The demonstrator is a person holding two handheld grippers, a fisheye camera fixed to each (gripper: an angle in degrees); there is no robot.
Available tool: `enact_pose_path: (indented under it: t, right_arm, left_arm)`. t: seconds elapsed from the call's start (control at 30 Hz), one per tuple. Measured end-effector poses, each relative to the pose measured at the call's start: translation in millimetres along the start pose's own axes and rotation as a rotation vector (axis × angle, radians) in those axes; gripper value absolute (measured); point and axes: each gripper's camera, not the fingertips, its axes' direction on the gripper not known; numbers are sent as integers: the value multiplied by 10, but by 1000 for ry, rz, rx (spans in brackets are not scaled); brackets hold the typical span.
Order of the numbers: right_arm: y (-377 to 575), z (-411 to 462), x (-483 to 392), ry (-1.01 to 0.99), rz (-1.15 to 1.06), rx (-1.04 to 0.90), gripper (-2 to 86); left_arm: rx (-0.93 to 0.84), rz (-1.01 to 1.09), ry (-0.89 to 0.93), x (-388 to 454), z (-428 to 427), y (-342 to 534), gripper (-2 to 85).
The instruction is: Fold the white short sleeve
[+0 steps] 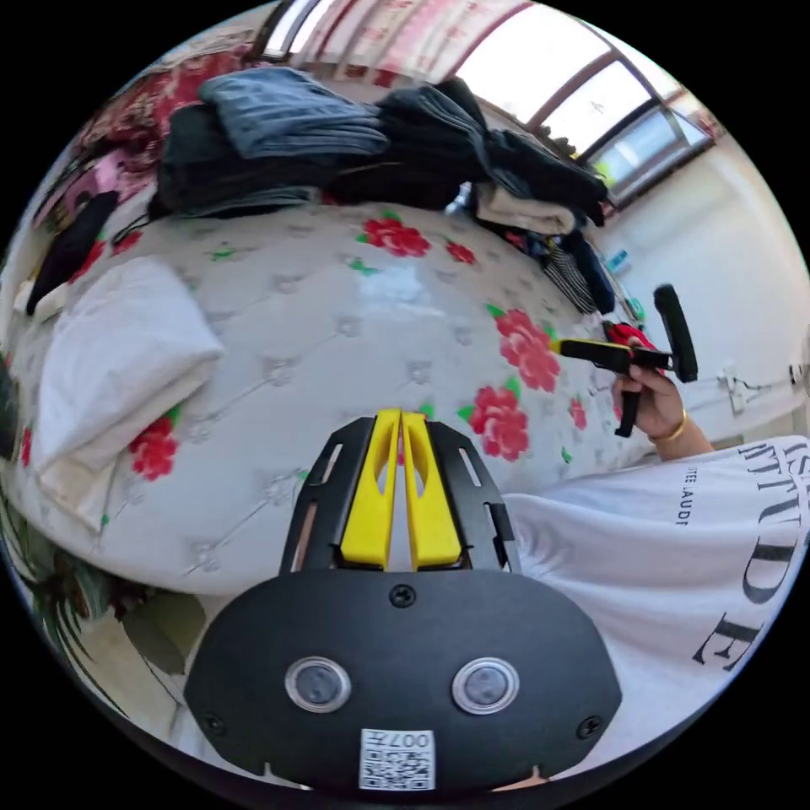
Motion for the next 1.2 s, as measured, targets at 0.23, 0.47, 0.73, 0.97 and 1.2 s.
enact_pose_path:
  t: [0.23, 0.47, 0.73, 0.97, 1.2]
  right_arm:
    - [-37, 18, -248, 325, 203, -176, -2]
    - [108, -178, -475, 408, 163, -132, -2]
    - [146, -403, -608, 331, 157, -102, -2]
    - [246, -504, -755, 313, 110, -41, -2]
    - [316, -589, -733, 319, 106, 2, -2]
  left_arm:
    - [-129, -9, 65, 1008, 707, -578, 67]
    - [-118, 26, -175, 1800, 901, -661, 94]
    - [-156, -8, -370, 2312, 1160, -512, 88]
    - [-123, -49, -415, 2559, 1346, -439, 99]
    - [-148, 16, -421, 2798, 1546, -415, 138]
